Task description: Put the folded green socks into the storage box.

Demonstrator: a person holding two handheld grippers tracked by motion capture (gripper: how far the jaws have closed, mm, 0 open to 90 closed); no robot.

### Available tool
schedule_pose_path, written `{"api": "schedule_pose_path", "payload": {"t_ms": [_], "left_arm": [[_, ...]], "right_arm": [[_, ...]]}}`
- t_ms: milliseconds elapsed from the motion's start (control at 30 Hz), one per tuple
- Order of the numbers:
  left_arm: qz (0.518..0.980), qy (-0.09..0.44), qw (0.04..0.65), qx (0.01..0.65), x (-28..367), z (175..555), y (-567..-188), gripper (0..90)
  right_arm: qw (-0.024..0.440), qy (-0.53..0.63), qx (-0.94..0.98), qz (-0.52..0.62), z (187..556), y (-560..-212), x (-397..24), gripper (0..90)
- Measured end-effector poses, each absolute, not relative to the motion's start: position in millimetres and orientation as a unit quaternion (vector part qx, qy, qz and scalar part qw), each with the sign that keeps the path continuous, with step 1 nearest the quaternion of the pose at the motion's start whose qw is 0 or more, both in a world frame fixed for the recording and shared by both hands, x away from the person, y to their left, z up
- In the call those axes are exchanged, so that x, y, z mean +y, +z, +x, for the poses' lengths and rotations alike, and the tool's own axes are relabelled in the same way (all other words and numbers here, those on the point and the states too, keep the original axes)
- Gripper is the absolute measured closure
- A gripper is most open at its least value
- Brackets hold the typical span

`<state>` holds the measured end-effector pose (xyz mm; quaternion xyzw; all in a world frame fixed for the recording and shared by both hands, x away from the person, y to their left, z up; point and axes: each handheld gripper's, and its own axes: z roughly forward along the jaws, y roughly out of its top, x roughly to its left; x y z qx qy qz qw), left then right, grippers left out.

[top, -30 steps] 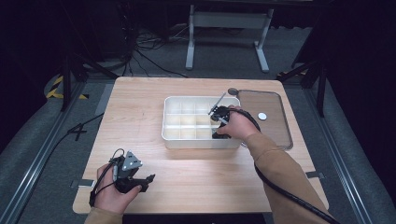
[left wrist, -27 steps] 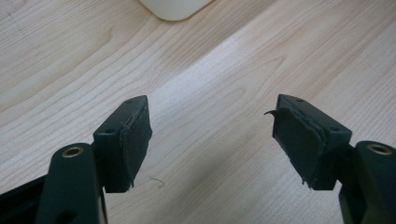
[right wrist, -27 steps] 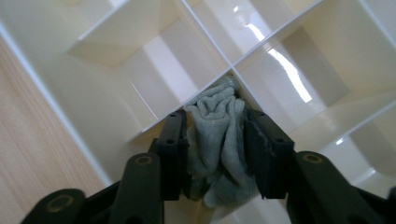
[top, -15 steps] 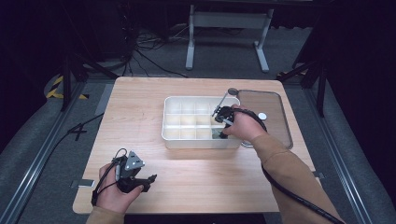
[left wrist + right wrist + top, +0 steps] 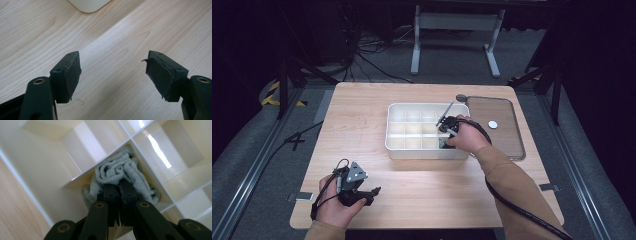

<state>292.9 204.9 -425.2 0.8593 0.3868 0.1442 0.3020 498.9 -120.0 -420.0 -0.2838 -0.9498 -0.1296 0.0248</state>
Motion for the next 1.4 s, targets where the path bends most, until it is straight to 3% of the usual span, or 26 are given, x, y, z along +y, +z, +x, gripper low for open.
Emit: {"api": "schedule_pose_path", "payload": {"t_ms": [667, 900, 1400], "left_arm": [[0.861, 0.133, 0.325, 0.368, 194, 300, -418, 29.1], [0.862, 0.124, 0.333, 0.361, 190, 301, -414, 29.2], [0.861, 0.127, 0.331, 0.364, 191, 303, -414, 29.4]], "right_arm": [[-0.037, -0.285, -0.92, -0.267, 445, -346, -181, 63.3], [-0.051, -0.334, -0.906, -0.254, 423, -340, -205, 54.1], [-0.08, -0.422, -0.867, -0.254, 360, -357, -244, 44.7]]}}
